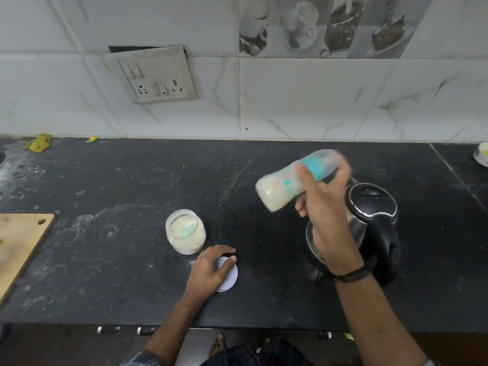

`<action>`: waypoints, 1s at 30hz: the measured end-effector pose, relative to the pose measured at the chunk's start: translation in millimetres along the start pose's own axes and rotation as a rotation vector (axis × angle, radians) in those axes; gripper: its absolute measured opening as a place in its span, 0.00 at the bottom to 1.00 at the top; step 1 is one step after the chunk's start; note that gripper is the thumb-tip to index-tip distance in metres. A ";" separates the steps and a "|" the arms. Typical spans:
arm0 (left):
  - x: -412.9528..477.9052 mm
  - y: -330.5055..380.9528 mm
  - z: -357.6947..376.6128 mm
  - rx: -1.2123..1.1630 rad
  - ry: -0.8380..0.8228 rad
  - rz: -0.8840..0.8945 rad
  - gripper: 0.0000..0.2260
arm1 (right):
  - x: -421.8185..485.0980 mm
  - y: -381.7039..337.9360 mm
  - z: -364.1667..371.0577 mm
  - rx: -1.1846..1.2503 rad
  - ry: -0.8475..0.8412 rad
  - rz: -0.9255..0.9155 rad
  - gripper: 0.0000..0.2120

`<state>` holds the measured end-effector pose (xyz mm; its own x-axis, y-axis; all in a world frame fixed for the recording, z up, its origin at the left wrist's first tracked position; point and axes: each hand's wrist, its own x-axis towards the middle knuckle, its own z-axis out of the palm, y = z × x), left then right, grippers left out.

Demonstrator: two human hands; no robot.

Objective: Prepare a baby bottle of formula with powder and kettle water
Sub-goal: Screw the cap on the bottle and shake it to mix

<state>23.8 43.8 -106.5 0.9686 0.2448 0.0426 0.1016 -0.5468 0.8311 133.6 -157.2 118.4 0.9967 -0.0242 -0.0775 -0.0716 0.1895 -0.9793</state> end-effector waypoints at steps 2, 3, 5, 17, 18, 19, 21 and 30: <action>0.1 0.2 -0.7 -0.001 0.002 0.008 0.09 | -3.5 1.4 -0.5 -0.068 -0.101 -0.003 0.25; 0.2 0.9 -0.7 -0.001 -0.001 0.009 0.09 | -4.8 0.1 -0.4 -0.033 -0.080 -0.028 0.25; 0.0 2.1 -0.5 0.006 0.001 0.007 0.10 | -3.9 -3.9 0.1 0.108 0.062 -0.071 0.25; -0.1 3.0 -1.2 0.025 -0.002 0.008 0.06 | -1.1 -1.4 4.0 0.056 0.038 -0.050 0.26; -0.2 2.5 -1.4 0.022 -0.003 0.008 0.06 | -1.3 0.3 5.0 -0.010 -0.031 -0.035 0.26; -0.3 2.3 -1.5 0.021 -0.001 0.013 0.07 | -2.4 1.2 5.4 -0.052 -0.099 -0.026 0.26; -0.7 3.4 -1.6 0.017 0.002 0.019 0.08 | -5.7 -1.6 4.3 -0.008 -0.095 -0.057 0.25; -0.2 2.6 -0.9 0.005 0.009 0.029 0.07 | -0.7 3.0 1.1 -0.041 -0.069 -0.068 0.26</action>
<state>23.7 43.0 -103.8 0.9691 0.2360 0.0717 0.0748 -0.5581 0.8264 132.8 -155.6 115.7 0.9995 0.0326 0.0014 -0.0034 0.1490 -0.9888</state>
